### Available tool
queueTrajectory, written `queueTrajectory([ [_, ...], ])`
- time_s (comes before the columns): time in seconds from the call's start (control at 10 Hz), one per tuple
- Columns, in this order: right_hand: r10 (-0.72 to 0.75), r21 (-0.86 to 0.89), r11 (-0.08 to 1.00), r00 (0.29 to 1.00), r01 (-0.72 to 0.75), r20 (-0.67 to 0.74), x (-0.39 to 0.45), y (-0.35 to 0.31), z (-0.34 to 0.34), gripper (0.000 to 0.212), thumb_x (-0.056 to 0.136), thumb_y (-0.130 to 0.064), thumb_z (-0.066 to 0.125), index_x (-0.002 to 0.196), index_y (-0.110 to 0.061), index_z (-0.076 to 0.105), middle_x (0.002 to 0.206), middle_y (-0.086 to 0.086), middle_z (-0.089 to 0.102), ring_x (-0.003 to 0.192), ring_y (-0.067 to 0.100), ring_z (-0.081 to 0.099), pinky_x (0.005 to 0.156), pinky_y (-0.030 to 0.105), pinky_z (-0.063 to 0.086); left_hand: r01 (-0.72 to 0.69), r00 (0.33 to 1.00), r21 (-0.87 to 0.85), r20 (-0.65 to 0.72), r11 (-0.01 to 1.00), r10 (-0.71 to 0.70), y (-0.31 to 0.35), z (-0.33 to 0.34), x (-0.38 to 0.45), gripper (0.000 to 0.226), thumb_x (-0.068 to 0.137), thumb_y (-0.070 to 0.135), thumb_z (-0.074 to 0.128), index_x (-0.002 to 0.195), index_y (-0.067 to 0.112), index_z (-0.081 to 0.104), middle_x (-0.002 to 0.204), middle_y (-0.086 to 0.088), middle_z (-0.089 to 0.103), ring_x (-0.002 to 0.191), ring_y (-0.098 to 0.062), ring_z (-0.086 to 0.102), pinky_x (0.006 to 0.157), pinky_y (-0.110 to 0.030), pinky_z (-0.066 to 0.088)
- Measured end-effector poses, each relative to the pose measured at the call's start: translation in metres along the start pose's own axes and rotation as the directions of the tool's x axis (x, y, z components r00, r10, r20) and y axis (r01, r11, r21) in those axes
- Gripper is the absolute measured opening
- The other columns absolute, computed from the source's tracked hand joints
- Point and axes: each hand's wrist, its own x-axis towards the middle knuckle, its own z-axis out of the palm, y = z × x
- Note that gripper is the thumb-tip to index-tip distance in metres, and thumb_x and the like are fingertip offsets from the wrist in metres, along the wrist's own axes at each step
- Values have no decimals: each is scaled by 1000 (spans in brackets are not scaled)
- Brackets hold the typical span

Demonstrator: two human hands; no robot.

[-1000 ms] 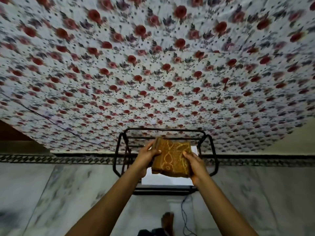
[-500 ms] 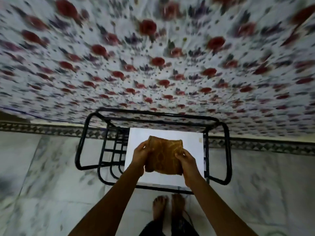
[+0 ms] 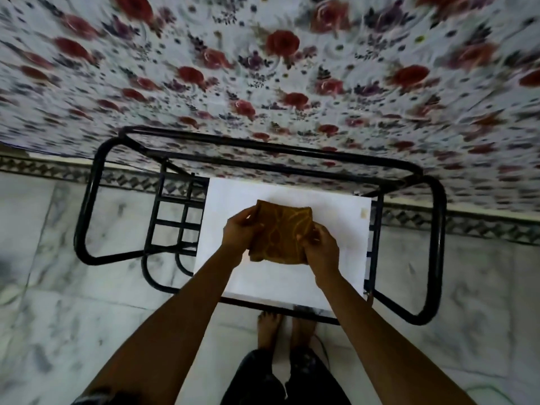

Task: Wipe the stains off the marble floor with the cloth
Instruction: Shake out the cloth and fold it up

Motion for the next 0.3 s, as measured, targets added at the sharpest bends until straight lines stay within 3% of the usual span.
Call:
queueTrajectory([
  [0.1,-123,-165,979,992,117,-24,0,8,-1,36,85,-19,67,118,-3,60,113,16,65,107,31,59,95,39,47,-64,997,128,-28,990,68,-1,3,0,48,84,1,62,127,20,56,118,-10,62,106,-27,59,89,-44,53],
  [0.2,-137,-221,967,990,130,-16,3,9,-4,34,86,-20,66,115,-2,61,110,17,66,105,31,59,89,31,45,-104,989,282,-75,954,130,2,8,-4,53,83,3,62,132,20,51,123,-11,59,113,-29,56,94,-46,49],
  [0.3,-106,-235,967,994,101,-10,-12,0,-9,38,90,-20,61,125,-4,54,122,16,59,114,31,55,97,38,45,-49,988,423,-111,905,106,4,10,-22,61,85,17,63,141,21,38,134,-11,49,123,-30,48,102,-49,41],
])
